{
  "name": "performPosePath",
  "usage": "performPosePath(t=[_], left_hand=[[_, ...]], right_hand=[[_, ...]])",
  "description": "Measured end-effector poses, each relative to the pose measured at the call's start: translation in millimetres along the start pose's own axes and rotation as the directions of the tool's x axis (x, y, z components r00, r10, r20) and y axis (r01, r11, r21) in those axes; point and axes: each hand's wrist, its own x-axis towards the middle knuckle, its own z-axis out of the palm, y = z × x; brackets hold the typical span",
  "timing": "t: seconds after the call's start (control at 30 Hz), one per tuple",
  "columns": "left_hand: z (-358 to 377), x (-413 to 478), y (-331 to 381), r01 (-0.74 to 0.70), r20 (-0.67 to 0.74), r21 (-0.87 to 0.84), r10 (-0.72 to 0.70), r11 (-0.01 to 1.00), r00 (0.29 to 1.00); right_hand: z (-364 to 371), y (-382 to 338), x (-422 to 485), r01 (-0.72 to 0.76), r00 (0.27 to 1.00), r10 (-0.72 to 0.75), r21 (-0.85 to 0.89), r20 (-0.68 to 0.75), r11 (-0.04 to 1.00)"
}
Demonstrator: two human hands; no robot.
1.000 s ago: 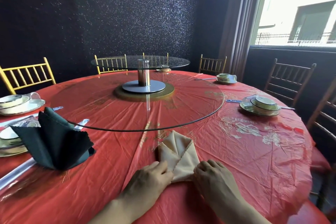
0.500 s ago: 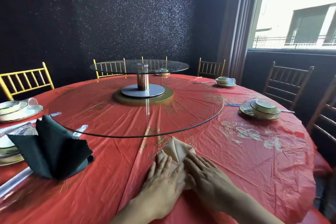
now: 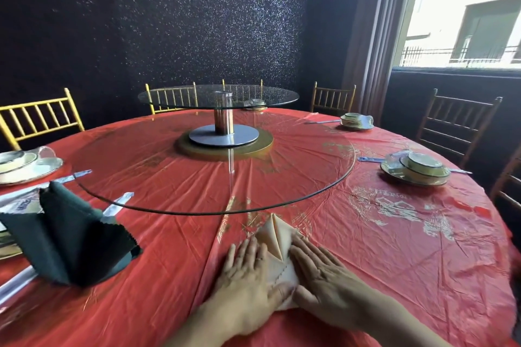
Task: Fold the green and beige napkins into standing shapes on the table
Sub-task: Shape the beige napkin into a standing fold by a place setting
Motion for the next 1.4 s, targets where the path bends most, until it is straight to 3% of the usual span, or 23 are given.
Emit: performPosePath(t=[0.13,0.23,0.3,0.4,0.5,0.63,0.7,0.83,0.93,1.0,1.1,1.13,1.2,1.27,1.33,1.4], left_hand=[[-0.2,-1.6,0.2,0.037,-0.042,-0.113,-0.042,0.993,0.998],[-7.9,-9.9,1.5,0.052,-0.142,-0.424,-0.123,0.904,0.982],[-11.8,-18.3,0.5,0.047,-0.227,-0.669,-0.263,0.742,0.938],[-17.9,-28.5,1.7,0.058,-0.085,-0.923,-0.349,0.379,0.933],[-25.5,-25.4,-3.7,0.099,0.046,-0.983,-0.312,0.157,0.949],[-37.4,-26.3,-0.3,0.200,0.186,-0.978,-0.197,0.053,0.963],[-40.1,-29.0,6.9,0.184,0.181,-0.983,-0.165,0.003,0.970],[-38.2,-38.6,26.6,0.065,0.081,-0.981,-0.078,-0.185,0.994],[-30.9,-43.1,48.8,-0.073,-0.066,-0.990,-0.062,-0.120,0.996],[-26.6,-41.7,64.8,-0.207,-0.211,-0.977,-0.081,0.048,0.974],[-19.6,-33.9,79.3,-0.426,-0.472,-0.828,-0.044,0.364,0.880],[-18.1,-32.3,80.8,-0.478,-0.539,-0.774,-0.036,0.415,0.841],[-17.3,-27.5,77.8,-0.517,-0.610,-0.757,-0.149,0.400,0.778],[-13.2,-15.7,68.5,-0.491,-0.584,-0.808,-0.332,0.327,0.741],[-13.5,-4.4,61.5,-0.343,-0.410,-0.910,-0.382,0.233,0.829],[-16.9,5.6,60.5,-0.249,-0.278,-0.959,-0.282,0.135,0.918]], right_hand=[[-5.0,-4.8,0.6,-0.023,0.999,0.021,0.051,0.039,0.998],[-6.8,-6.7,-2.1,-0.056,0.998,0.054,0.108,0.027,0.993],[-6.5,-7.9,-6.8,-0.098,0.988,0.109,0.100,-0.112,0.990],[2.4,-19.0,-20.2,-0.106,0.911,0.135,0.095,-0.389,0.990],[9.6,-34.4,-27.8,-0.105,0.895,0.130,0.083,-0.427,0.991],[6.5,-36.0,-29.6,-0.132,0.922,0.170,0.131,-0.348,0.983],[4.1,-32.6,-28.5,-0.065,0.922,0.149,0.238,-0.356,0.969],[-19.0,-29.2,-35.1,-0.134,0.920,0.294,0.495,-0.261,0.858],[-46.0,-28.4,-38.3,-0.138,0.922,0.370,0.790,-0.119,0.598],[-58.4,-24.6,-40.2,-0.134,0.942,0.334,0.880,-0.029,0.455],[-64.8,-14.2,-43.7,-0.043,0.940,0.331,0.939,-0.078,0.341],[-64.7,-9.4,-45.7,-0.010,0.930,0.353,0.956,-0.099,0.294],[-58.7,3.2,-48.2,0.080,0.916,0.378,0.985,-0.134,0.154],[-49.6,14.4,-48.4,0.156,0.920,0.366,0.988,-0.136,-0.024],[-40.0,24.2,-47.2,0.202,0.941,0.308,0.961,-0.137,-0.189],[-35.2,34.1,-46.8,0.216,0.956,0.253,0.937,-0.147,-0.273]])
